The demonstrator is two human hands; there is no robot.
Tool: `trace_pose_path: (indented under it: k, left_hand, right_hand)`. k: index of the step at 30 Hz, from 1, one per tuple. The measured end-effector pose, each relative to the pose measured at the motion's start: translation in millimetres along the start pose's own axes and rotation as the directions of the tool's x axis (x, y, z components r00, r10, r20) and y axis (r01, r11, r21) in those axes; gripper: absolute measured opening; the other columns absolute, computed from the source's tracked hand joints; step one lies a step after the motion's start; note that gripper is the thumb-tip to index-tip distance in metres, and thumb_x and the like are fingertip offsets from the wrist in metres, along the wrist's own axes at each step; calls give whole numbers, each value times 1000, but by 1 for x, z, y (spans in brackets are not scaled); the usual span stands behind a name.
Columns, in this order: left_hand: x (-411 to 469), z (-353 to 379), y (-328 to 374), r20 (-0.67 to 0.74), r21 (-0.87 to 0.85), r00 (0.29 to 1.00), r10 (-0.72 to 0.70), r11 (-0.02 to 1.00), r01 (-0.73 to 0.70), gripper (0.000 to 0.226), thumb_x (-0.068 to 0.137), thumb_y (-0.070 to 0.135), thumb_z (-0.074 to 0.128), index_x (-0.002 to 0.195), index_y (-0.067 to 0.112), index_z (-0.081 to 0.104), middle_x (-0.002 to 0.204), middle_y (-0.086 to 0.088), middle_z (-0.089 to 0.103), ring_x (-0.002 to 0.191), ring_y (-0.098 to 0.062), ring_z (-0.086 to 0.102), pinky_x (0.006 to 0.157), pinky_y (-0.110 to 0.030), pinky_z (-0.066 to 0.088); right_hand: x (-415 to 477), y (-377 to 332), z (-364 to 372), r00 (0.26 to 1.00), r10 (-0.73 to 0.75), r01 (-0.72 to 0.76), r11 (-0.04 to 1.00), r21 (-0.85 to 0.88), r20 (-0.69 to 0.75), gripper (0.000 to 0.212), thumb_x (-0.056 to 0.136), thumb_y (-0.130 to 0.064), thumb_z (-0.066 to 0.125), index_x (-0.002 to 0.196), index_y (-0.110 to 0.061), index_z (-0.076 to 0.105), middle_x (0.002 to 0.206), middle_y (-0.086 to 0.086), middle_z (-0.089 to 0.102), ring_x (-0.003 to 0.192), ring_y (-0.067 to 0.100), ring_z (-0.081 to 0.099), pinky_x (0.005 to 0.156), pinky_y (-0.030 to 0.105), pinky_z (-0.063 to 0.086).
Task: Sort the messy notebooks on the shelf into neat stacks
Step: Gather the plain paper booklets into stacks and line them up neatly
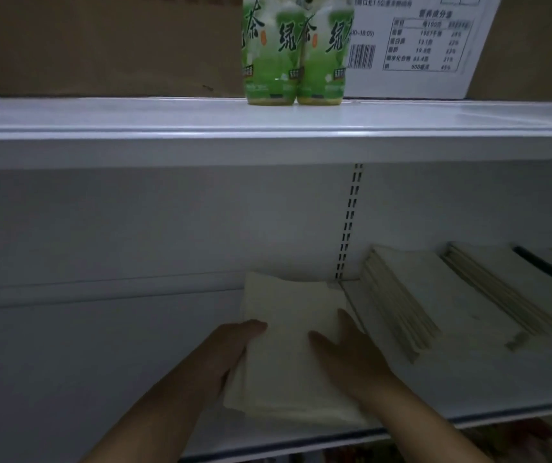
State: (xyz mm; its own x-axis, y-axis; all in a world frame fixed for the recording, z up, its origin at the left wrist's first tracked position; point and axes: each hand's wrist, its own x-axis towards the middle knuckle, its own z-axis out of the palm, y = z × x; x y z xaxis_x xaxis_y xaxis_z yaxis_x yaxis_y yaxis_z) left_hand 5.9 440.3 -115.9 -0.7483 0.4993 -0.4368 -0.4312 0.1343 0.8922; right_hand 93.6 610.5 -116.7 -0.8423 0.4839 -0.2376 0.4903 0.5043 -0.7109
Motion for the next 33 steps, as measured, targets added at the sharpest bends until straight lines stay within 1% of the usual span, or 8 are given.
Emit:
trace_pose_path:
  k: [7,11,14,16,22,26,31,33]
  left_hand:
    - [-1,-20,-4,-141,117,983,117,988,-101,8,89,18,60,87,15,67,71,2,73,62,-14,69,54,-21,51]
    - [4,-17,-9,-233,220,957,171,968,-120,29,84,29,66,109,15,64,100,-5,69,85,-20,67,73,-29,52]
    - [3,-16,-6,-213,205,963,164,971,-120,18,84,31,64,98,19,65,102,-8,70,88,-23,67,85,-37,53]
    - [2,-16,-2,-219,189,966,137,977,-96,23,88,28,60,104,13,66,104,-13,70,92,-27,67,88,-40,53]
    - [-1,-20,18,-112,-41,992,-66,997,62,31,88,33,62,102,7,67,95,-14,70,84,-26,66,76,-31,51]
    - [4,-24,24,-65,-72,994,-86,994,81,46,78,37,71,113,7,67,109,-14,70,100,-29,66,91,-38,50]
    - [5,-22,33,70,-101,994,-87,990,94,27,88,31,59,103,10,68,95,-9,74,79,-22,71,71,-29,56]
    - [6,-20,36,113,-64,991,-72,995,80,33,82,31,66,108,10,66,101,-9,73,84,-22,71,77,-31,53]
  right_hand:
    - [5,-10,12,994,109,-106,896,432,19,85,84,-36,66,150,-27,14,146,3,38,119,24,51,93,30,45]
    - [18,-11,11,986,165,-156,790,593,39,76,79,-30,73,143,-18,32,127,5,50,103,25,59,91,40,50]
    - [19,-16,16,993,110,-120,820,559,52,44,79,-29,74,112,-26,45,94,-8,56,79,11,59,70,25,53]
    - [18,-16,20,996,87,-87,836,542,26,42,78,-29,74,112,-23,49,91,-9,57,76,8,60,56,20,49]
    - [10,-10,31,996,54,-20,910,414,-71,83,80,-44,67,147,-23,22,136,-3,46,115,19,52,92,28,44]
    - [8,-4,31,996,-2,43,888,459,-91,65,82,-40,66,138,-26,36,116,-6,54,98,14,54,89,30,47]
    - [9,2,33,996,-1,50,839,542,-89,57,80,-38,68,130,-30,42,112,-6,56,103,18,58,94,38,49]
    - [10,5,31,996,-23,67,815,575,-83,50,82,-35,67,126,-32,42,105,-9,55,99,17,58,92,36,49]
